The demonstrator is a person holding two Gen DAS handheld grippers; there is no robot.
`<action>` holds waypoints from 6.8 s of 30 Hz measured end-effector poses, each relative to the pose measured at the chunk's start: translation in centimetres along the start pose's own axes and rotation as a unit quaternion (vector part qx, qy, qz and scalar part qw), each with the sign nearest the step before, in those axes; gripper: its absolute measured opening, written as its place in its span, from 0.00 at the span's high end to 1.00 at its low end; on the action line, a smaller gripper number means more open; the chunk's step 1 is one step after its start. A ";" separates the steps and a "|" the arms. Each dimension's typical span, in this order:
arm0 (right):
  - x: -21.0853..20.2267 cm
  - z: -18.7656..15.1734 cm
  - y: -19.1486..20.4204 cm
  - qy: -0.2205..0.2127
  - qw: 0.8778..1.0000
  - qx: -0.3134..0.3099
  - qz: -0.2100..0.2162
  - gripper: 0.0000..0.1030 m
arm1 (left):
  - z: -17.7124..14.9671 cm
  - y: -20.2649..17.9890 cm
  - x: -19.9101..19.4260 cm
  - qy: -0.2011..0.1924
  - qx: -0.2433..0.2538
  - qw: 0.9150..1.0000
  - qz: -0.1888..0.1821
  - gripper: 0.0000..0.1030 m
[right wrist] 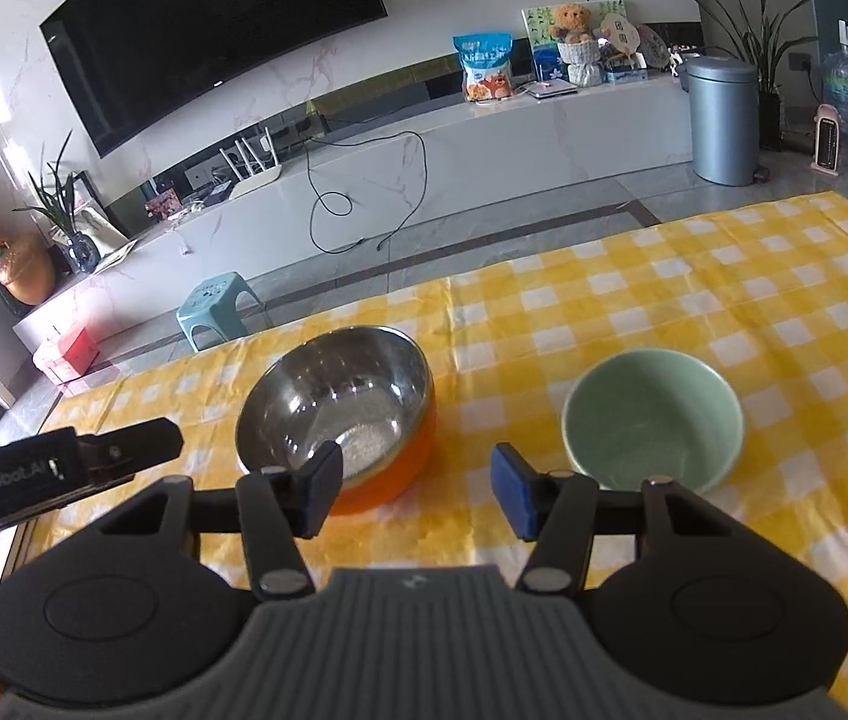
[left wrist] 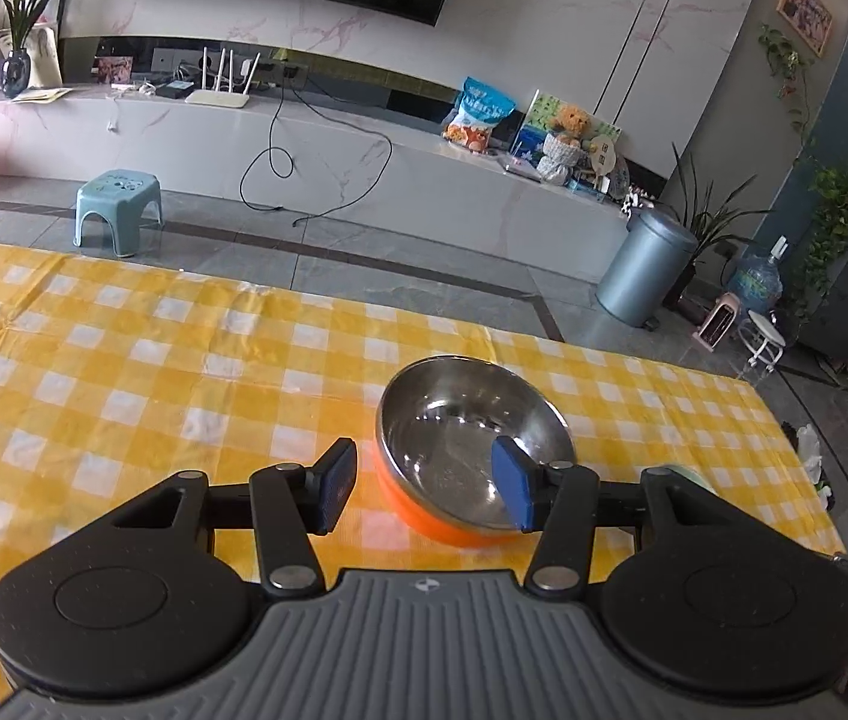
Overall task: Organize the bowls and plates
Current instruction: 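Grasp the rim of the orange steel bowl with the left gripper, then lift the orange bowl and carry it over the blue bowl, then lower the orange bowl into the blue bowl and open the left gripper, then grasp the rim of the pale green bowl with the left gripper, then lift the green bowl and carry it over the orange bowl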
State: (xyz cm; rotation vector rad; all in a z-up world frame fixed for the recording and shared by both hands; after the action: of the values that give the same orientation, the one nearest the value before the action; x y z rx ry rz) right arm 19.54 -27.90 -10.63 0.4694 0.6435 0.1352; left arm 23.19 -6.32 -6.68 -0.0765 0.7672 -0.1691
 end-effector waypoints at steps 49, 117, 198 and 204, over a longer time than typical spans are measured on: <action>-4.0 -0.4 3.4 0.042 0.998 0.054 0.009 0.91 | -0.8 -0.7 -6.8 0.059 0.012 0.998 0.009 0.84; -15.2 -10.4 -1.4 0.052 0.995 0.086 -0.029 0.82 | -13.6 -2.5 -11.8 0.112 -0.024 0.993 -0.033 0.73; 0.3 1.9 -15.1 0.052 0.986 0.126 -0.100 0.91 | -3.1 -19.2 10.0 0.160 0.176 0.971 -0.031 0.93; 0.0 1.9 -14.7 0.052 0.984 0.131 -0.104 0.92 | -3.1 -18.9 9.2 0.163 0.167 0.972 -0.026 0.93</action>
State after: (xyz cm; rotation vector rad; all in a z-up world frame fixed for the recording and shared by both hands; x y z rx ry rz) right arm 20.35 -41.69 -16.10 0.6483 0.8146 -0.1259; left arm 25.20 -26.61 -12.79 0.2566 1.0556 -0.3656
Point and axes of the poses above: each gripper's, at about its wrist camera, not at the fingertips, and x roughly the way its jaws point, y to its left, z to its top, the point moved 3 cm from there along x, roughly the way its jaws point, and after that the axes turned 14 degrees about z, right-handed, at the moved point
